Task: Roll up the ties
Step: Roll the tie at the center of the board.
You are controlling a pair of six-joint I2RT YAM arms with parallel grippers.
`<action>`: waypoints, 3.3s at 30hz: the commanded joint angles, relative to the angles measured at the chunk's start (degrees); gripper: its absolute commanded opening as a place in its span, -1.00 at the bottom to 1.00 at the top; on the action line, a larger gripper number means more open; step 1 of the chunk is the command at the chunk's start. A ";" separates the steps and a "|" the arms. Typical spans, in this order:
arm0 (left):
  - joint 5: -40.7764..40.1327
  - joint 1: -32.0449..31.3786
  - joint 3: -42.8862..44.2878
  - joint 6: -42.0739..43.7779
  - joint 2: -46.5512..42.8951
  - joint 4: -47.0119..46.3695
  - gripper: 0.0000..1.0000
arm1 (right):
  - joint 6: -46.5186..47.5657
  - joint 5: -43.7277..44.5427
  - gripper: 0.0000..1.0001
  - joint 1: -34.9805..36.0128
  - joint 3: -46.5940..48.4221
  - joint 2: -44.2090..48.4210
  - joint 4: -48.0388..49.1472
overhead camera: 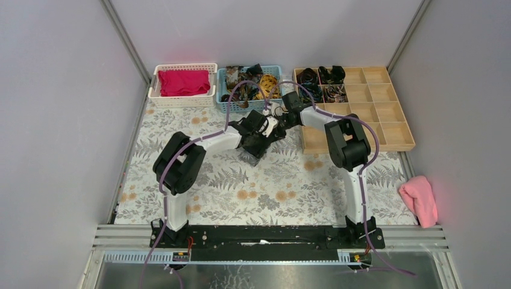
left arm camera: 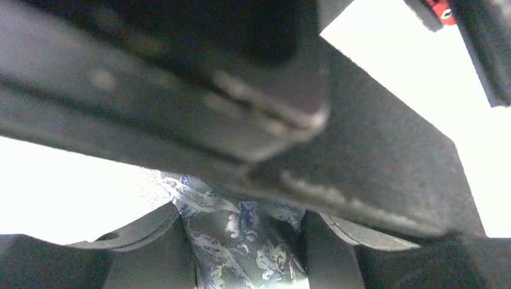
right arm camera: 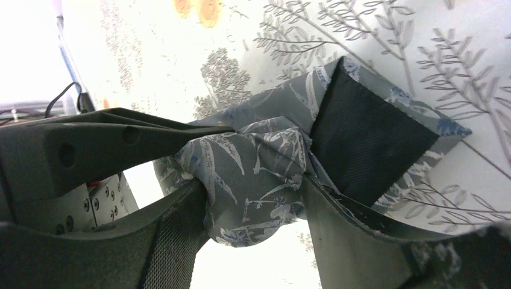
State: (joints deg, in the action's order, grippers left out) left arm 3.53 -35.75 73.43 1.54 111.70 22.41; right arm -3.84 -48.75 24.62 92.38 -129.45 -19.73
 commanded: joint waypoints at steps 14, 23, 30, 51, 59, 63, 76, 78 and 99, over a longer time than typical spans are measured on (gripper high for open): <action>-3.79 1.89 -0.84 -2.27 9.76 4.31 0.16 | -7.38 1.97 0.32 -0.09 -1.01 5.99 1.39; -2.02 2.08 -0.57 -2.24 9.27 4.45 0.14 | -7.67 5.17 -0.03 0.05 -5.44 10.12 6.47; -1.25 2.30 -0.48 -2.16 9.59 4.35 0.13 | -9.67 1.57 -0.39 0.16 -6.34 9.69 10.30; -0.50 2.88 -0.57 -1.98 9.62 4.13 0.12 | -12.82 9.00 0.00 -0.67 -9.85 13.30 15.56; 0.33 3.17 -0.30 -1.89 9.76 4.12 0.11 | -23.52 5.97 -0.06 -3.20 -16.50 14.40 29.75; 0.63 3.31 -0.11 -1.89 10.05 4.10 0.11 | -28.08 4.10 0.05 -3.95 -19.76 14.36 36.98; 0.95 3.32 0.49 -1.89 10.51 4.65 0.11 | -21.61 15.08 0.43 -4.47 -17.99 16.18 28.60; 1.05 3.32 0.40 -1.89 10.60 4.67 0.10 | -21.93 16.89 0.42 -4.72 -18.45 16.80 29.48; -2.08 3.32 4.12 -3.53 12.27 9.13 0.07 | -3.45 70.30 0.73 10.94 -37.63 47.62 21.25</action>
State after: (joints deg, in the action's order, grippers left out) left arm 5.52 -33.56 80.09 -1.28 117.36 21.74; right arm -14.17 4.38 24.71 58.81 -90.63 1.74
